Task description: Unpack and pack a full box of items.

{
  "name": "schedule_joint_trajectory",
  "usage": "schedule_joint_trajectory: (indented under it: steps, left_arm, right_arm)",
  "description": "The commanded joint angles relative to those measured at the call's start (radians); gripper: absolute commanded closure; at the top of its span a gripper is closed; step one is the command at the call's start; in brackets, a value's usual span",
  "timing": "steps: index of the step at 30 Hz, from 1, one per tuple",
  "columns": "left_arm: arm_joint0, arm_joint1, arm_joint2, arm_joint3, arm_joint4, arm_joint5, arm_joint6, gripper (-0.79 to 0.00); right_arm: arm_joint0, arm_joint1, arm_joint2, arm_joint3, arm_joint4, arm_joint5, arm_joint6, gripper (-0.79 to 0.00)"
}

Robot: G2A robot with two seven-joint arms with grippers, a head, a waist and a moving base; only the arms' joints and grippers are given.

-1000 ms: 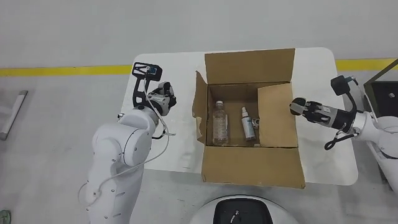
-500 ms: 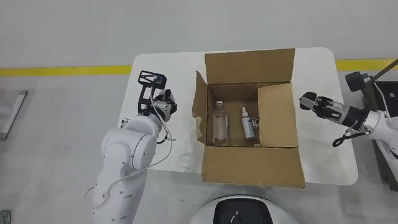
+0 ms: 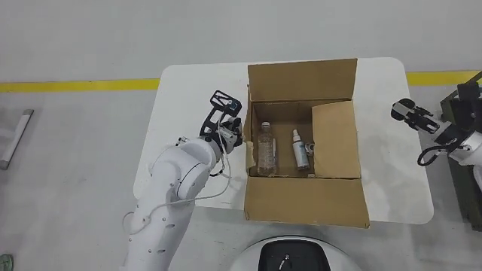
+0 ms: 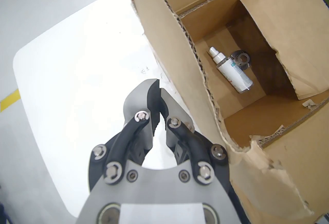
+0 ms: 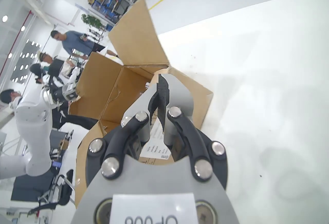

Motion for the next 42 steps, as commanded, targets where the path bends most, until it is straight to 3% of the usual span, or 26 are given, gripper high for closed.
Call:
schedule_joint_trajectory:
  steps: [1, 6, 15, 25, 26, 27, 28, 29, 39, 42]
  left_arm:
    - [-0.017, -0.002, 0.024, 0.012, 0.0, -0.025, 0.003, 0.0]
    - [-0.065, -0.01, 0.078, 0.071, -0.018, -0.079, 0.004, 0.0]
    - [-0.149, -0.029, 0.188, 0.204, -0.029, -0.161, 0.018, 0.0]
    - [-0.177, -0.036, 0.22, 0.28, 0.011, -0.154, 0.03, 0.0]
    - [-0.177, -0.036, 0.218, 0.274, 0.013, -0.147, 0.03, -0.071]
    - [-0.176, -0.036, 0.215, 0.268, 0.019, -0.141, 0.028, -0.215]
    - [-0.173, -0.035, 0.209, 0.26, 0.018, -0.13, 0.027, -0.733]
    - [-0.169, -0.035, 0.203, 0.251, 0.011, -0.124, 0.025, -0.785]
    - [-0.104, -0.018, 0.099, 0.125, -0.024, -0.067, 0.032, -0.785]
    - [-0.072, -0.01, 0.06, 0.071, -0.026, -0.06, 0.031, -0.785]
  right_arm:
    - [0.02, -0.003, -0.018, 0.02, -0.001, 0.074, -0.019, 0.0]
    - [0.109, -0.014, -0.085, 0.088, 0.024, 0.173, -0.032, 0.0]
    - [0.259, -0.031, -0.183, 0.193, 0.044, 0.21, -0.015, 0.0]
    - [0.354, -0.045, -0.244, 0.261, 0.065, 0.217, 0.001, 0.0]
    - [0.369, -0.048, -0.25, 0.271, 0.074, 0.217, 0.008, 0.0]
    - [0.384, -0.05, -0.259, 0.28, 0.087, 0.207, 0.021, 0.0]
    - [0.397, -0.052, -0.266, 0.292, 0.088, 0.204, 0.024, 0.0]
    - [0.411, -0.054, -0.276, 0.301, 0.087, 0.202, 0.027, 0.0]
    - [0.553, -0.084, -0.378, 0.437, 0.153, 0.136, 0.12, 0.0]
    - [0.596, -0.094, -0.402, 0.466, 0.19, 0.075, 0.16, 0.0]
